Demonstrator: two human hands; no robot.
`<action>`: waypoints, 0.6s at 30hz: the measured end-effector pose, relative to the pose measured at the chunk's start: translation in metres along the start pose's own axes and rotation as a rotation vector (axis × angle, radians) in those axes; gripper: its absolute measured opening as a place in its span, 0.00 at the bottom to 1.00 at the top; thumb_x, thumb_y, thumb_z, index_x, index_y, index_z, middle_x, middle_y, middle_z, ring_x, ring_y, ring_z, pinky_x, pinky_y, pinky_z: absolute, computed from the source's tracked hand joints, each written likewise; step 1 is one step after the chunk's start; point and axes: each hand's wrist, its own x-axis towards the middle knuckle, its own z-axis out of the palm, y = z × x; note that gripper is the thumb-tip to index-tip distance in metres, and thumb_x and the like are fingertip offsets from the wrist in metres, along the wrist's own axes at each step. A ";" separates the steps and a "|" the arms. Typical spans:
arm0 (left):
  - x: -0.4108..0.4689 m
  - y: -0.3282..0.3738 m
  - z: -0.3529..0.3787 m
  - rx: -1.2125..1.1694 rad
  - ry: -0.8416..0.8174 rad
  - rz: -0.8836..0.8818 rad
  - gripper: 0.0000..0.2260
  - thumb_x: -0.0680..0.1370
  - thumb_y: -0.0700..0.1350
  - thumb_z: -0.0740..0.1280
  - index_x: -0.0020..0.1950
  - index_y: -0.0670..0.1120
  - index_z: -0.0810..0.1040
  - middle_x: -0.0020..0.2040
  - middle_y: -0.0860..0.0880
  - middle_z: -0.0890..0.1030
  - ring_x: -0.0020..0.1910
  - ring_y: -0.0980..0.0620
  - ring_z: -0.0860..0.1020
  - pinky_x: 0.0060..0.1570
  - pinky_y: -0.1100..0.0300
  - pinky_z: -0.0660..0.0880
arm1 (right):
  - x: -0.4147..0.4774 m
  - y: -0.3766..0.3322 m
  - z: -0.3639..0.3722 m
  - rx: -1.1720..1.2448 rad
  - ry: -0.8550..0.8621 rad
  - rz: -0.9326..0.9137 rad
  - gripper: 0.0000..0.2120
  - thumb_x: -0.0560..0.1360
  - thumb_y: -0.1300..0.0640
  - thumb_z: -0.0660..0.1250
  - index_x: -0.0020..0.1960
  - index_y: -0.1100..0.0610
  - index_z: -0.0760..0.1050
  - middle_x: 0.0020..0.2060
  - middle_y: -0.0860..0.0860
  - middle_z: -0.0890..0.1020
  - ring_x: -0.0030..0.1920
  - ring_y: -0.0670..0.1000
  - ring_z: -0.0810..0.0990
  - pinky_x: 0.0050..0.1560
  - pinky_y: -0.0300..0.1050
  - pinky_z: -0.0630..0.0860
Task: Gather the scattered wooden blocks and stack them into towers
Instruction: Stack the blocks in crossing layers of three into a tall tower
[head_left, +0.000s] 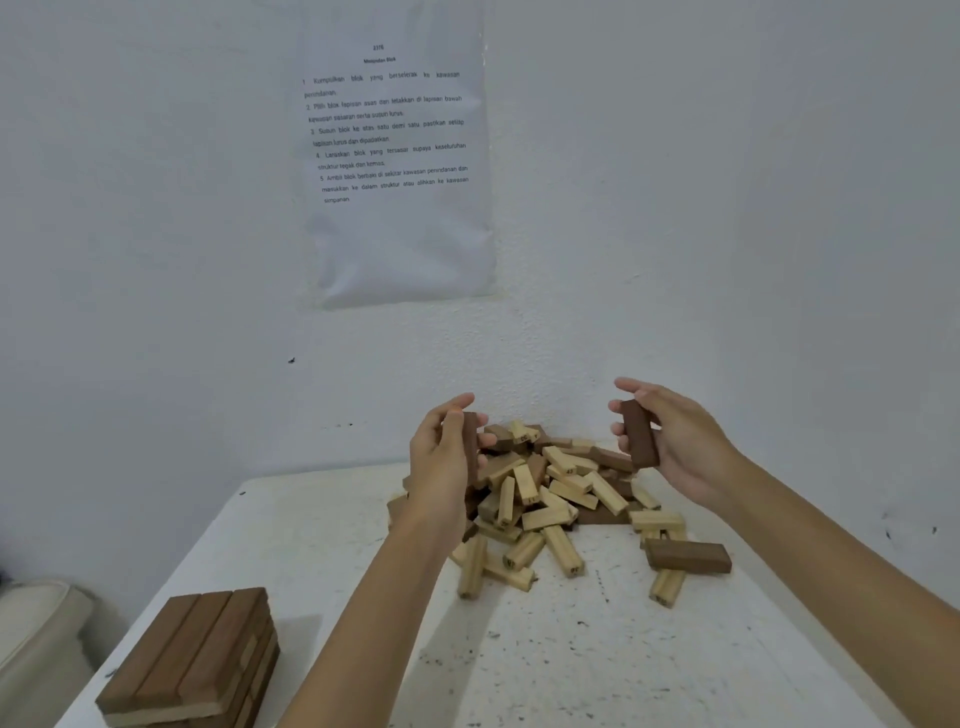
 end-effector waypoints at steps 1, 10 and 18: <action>0.003 0.001 0.006 0.004 -0.011 -0.002 0.12 0.83 0.40 0.56 0.62 0.42 0.75 0.45 0.47 0.79 0.32 0.57 0.77 0.28 0.66 0.71 | 0.007 0.000 -0.002 -0.084 -0.030 0.006 0.11 0.82 0.61 0.59 0.60 0.59 0.76 0.46 0.56 0.80 0.34 0.50 0.77 0.31 0.39 0.77; 0.034 -0.016 0.025 -0.015 -0.048 -0.090 0.11 0.79 0.38 0.61 0.58 0.45 0.78 0.46 0.48 0.84 0.36 0.55 0.79 0.35 0.63 0.74 | 0.078 0.030 -0.021 -0.948 -0.191 -0.265 0.08 0.73 0.62 0.73 0.51 0.55 0.81 0.38 0.51 0.82 0.32 0.38 0.74 0.37 0.28 0.70; 0.046 -0.025 0.012 0.020 -0.044 -0.047 0.10 0.80 0.39 0.62 0.59 0.48 0.77 0.49 0.50 0.85 0.40 0.56 0.82 0.42 0.61 0.75 | 0.109 0.047 -0.007 -1.099 -0.293 -0.235 0.11 0.69 0.55 0.77 0.51 0.56 0.83 0.42 0.48 0.82 0.41 0.42 0.78 0.40 0.25 0.70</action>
